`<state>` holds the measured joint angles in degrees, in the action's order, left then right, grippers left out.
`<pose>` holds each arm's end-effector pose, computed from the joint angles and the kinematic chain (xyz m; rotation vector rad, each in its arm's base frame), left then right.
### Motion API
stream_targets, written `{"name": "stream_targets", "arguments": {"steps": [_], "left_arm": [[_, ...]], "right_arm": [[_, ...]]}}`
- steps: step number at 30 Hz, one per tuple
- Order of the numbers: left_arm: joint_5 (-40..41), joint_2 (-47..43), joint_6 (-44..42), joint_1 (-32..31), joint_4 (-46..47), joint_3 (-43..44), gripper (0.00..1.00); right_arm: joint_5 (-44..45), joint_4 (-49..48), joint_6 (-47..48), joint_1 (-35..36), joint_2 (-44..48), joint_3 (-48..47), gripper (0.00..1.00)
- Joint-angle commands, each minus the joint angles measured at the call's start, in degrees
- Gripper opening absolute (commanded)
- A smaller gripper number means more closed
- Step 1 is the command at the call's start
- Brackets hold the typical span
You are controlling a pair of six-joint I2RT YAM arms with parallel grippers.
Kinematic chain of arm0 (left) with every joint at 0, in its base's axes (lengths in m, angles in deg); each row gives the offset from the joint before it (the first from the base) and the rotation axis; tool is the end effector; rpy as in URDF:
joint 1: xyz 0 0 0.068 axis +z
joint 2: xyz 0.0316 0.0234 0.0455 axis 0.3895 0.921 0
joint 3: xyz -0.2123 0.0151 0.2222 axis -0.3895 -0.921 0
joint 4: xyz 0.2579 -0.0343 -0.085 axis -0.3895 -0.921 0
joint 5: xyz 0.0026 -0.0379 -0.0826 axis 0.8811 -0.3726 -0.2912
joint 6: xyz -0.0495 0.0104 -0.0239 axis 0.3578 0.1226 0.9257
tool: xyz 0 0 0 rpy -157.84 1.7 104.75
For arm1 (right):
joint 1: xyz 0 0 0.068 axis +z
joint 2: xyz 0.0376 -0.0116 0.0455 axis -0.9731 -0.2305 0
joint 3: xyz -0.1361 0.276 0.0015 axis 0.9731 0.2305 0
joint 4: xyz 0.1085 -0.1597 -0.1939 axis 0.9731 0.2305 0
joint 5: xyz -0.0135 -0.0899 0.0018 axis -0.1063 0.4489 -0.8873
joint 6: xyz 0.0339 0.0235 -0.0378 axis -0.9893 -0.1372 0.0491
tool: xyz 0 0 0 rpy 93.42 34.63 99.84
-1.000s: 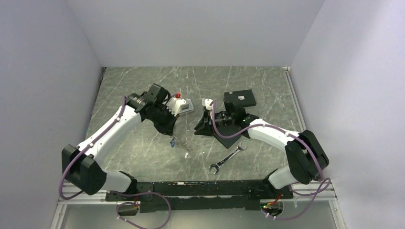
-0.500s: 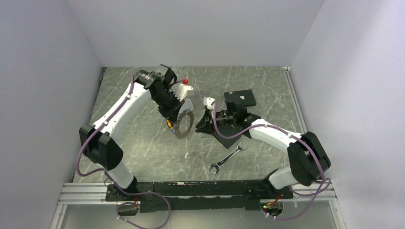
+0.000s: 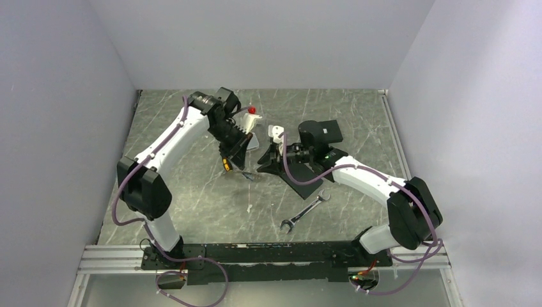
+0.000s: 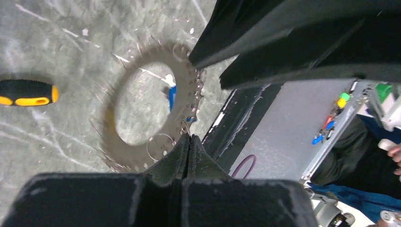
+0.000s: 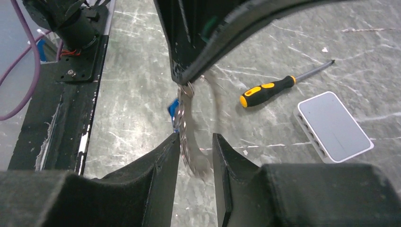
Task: Remove the keys from the keyring
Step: Remove the key from the keyring.
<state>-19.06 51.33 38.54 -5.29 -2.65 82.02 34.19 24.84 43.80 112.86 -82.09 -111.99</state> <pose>0.2958 -0.1829 0.3604 1.1693 2.6330 -0.8957 0.2447 0.2155 0.2949 -1.3458 1.4322 1.0778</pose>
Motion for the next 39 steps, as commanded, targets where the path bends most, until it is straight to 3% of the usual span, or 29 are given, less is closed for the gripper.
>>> {"name": "stream_targets", "arguments": {"steps": [1, 5, 18, 23, 25, 31, 35, 39], "left_arm": [[-10.6, 1.2, 2.5, -0.1, -0.7, 2.5, 0.0], [-14.2, 3.2, 2.8, -0.1, -1.3, 2.7, 0.0], [-17.1, 4.0, 2.5, -0.2, -1.2, 2.2, 0.0], [-17.8, 3.8, 2.2, -0.2, -1.3, 2.2, 0.0], [-17.8, 3.8, 2.1, -0.2, -1.5, 2.2, 0.0], [-15.9, 2.7, 1.8, 0.5, 0.5, 3.2, 0.0], [-19.7, -2.8, 3.6, 4.5, 7.5, -0.9, 0.15], [-20.8, -12.3, 6.0, 6.8, 19.5, -10.7, 0.33]], "right_arm": [[1.0, 2.4, 3.3, 1.4, 2.2, -3.1, 0.35], [2.7, 5.3, 6.9, 2.9, 2.0, -4.5, 0.35], [1.8, 1.8, 4.7, 4.7, 1.7, -2.6, 0.29], [1.4, 1.3, 4.8, 5.2, 1.2, -2.5, 0.13], [0.7, 1.1, 4.7, 5.2, 1.3, -2.4, 0.0], [1.8, -2.2, 0.7, 4.8, 1.6, -1.2, 0.0], [0.4, -10.3, -7.8, 3.1, 1.1, 1.4, 0.0], [-1.8, -23.4, -20.8, 1.4, -0.2, 5.4, 0.0]]}}
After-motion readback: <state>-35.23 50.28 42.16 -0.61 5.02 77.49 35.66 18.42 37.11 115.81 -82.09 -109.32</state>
